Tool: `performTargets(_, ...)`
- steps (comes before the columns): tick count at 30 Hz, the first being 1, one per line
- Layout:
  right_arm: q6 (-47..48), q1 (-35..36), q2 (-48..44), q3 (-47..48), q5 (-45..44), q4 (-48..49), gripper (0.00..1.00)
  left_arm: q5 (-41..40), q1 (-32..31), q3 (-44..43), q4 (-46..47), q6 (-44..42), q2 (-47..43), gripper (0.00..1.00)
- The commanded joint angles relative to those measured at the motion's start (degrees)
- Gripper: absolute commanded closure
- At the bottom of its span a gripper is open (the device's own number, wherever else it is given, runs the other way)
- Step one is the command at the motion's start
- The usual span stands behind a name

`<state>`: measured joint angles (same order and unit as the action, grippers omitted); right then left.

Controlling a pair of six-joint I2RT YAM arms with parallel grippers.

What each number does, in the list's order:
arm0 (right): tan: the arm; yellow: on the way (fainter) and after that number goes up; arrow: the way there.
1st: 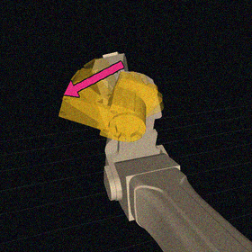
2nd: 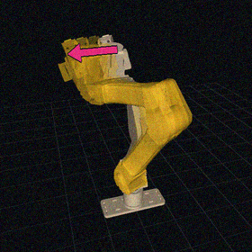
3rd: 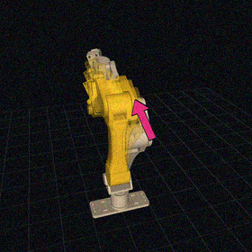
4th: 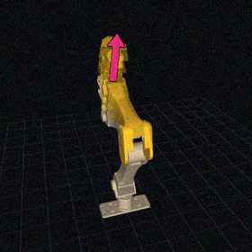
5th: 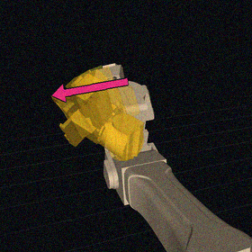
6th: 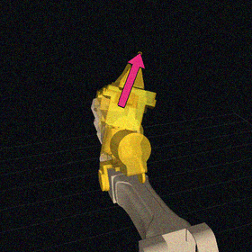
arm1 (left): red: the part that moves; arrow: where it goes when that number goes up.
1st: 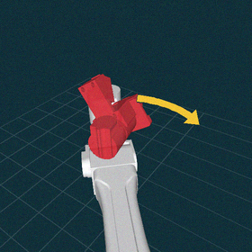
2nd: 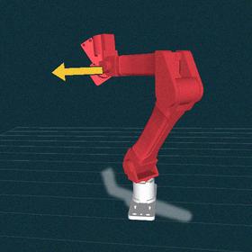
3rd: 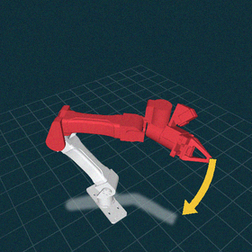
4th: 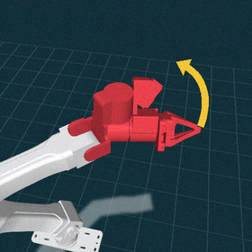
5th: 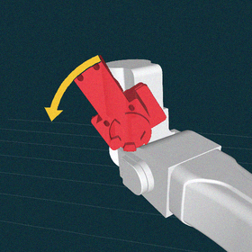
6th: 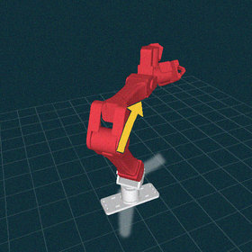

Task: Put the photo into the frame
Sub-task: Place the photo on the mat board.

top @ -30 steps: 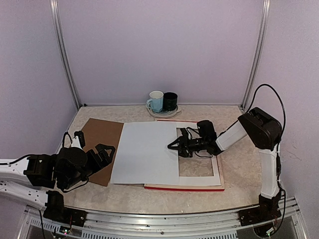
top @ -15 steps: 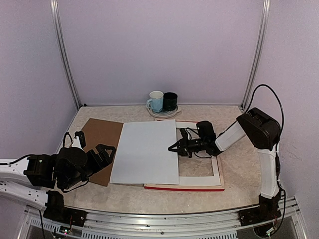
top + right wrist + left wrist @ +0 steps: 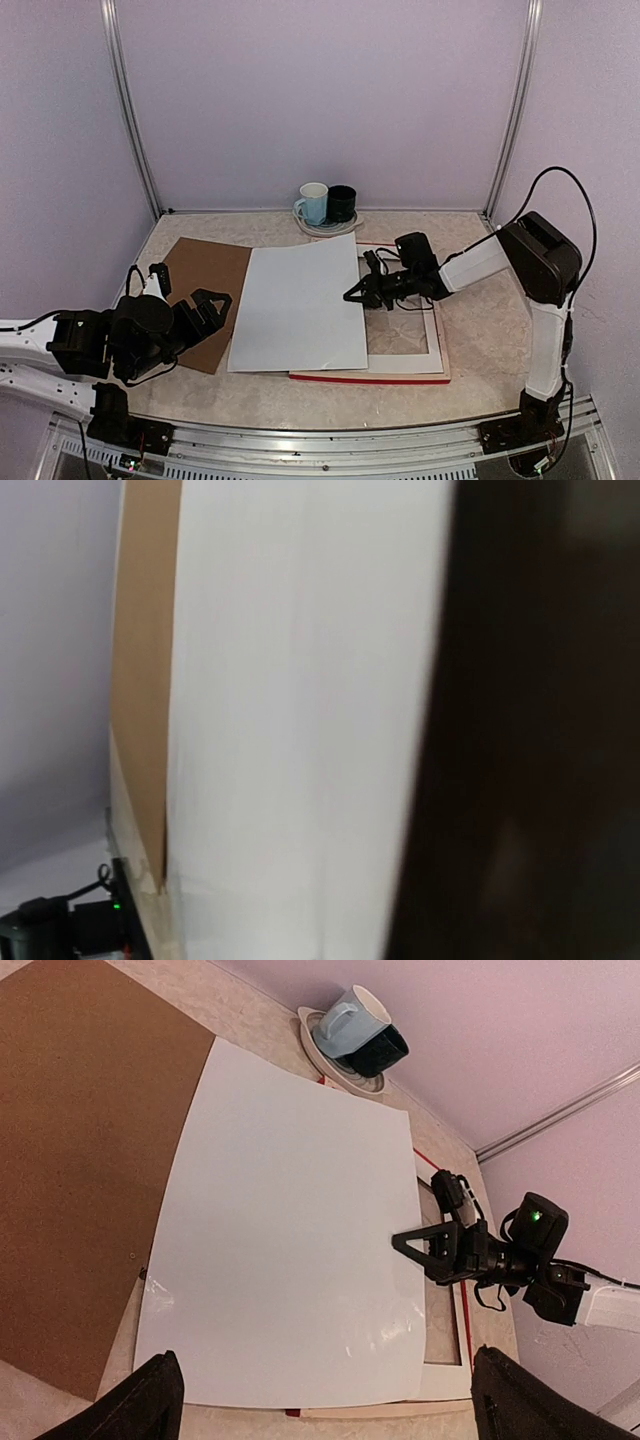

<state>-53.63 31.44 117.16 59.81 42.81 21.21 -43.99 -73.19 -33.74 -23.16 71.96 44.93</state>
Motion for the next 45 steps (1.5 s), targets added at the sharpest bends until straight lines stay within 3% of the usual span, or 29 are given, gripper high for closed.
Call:
performTargets(1,5.29,-1.0,-3.46,1.1,-1.65,-7.05,1.0,-0.6,-0.4,0.25,0.56,-1.19,-0.38,0.01)
performTargets(45,21.14,-10.45,-15.19,-6.55,-6.7,-23.32,1.0,-1.71,-0.38,0.19,2.76,-3.82,2.62,0.01)
